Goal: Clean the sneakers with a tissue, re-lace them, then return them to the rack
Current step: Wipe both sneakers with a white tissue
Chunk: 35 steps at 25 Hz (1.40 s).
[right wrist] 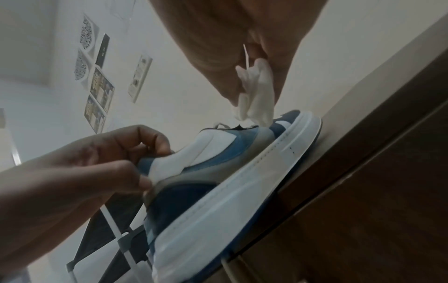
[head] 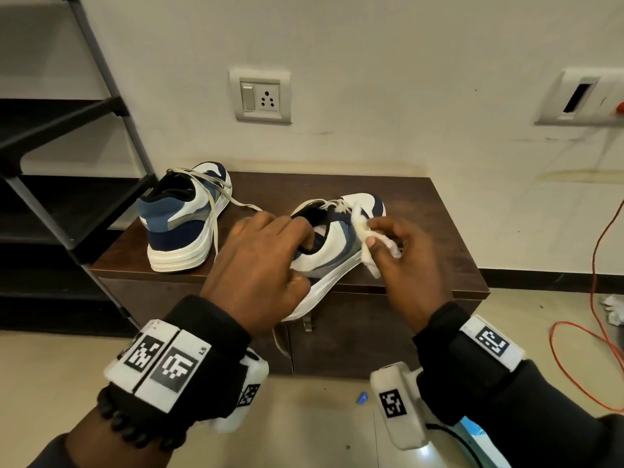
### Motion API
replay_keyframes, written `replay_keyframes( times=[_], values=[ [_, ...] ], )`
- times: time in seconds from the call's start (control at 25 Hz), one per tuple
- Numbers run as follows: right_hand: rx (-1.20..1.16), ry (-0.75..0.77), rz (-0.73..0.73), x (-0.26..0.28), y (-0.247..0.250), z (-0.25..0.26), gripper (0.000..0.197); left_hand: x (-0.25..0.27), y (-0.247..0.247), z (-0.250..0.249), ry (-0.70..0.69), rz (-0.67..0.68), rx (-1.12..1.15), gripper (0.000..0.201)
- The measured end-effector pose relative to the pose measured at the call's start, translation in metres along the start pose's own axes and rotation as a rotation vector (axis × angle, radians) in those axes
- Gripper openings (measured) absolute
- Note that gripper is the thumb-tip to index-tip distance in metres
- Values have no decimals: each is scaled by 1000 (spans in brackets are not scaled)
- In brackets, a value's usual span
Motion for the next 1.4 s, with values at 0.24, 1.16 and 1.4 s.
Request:
replay_keyframes(
  times=[0.24, 1.16, 1.4],
  values=[
    [233, 161, -13, -2, -20, -13, 13, -6, -14, -12, 67, -24, -107, 30],
    [387, 260, -69, -21, -23, -8, 10, -3, -14, 2, 59, -75, -81, 18],
    [265, 103, -53, -11, -21, 4, 11, -4, -15, 3, 50, -68, -101, 19]
  ],
)
Point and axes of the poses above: each hand's wrist, its own x-axis away from the middle knuckle, its own y-axis out of the back of the hand, z = x × y, the point moved 2 cm from there along -x, towards the middle knuckle, and after that the axes turned 4 degrees about -x, right-handed, at the moved point
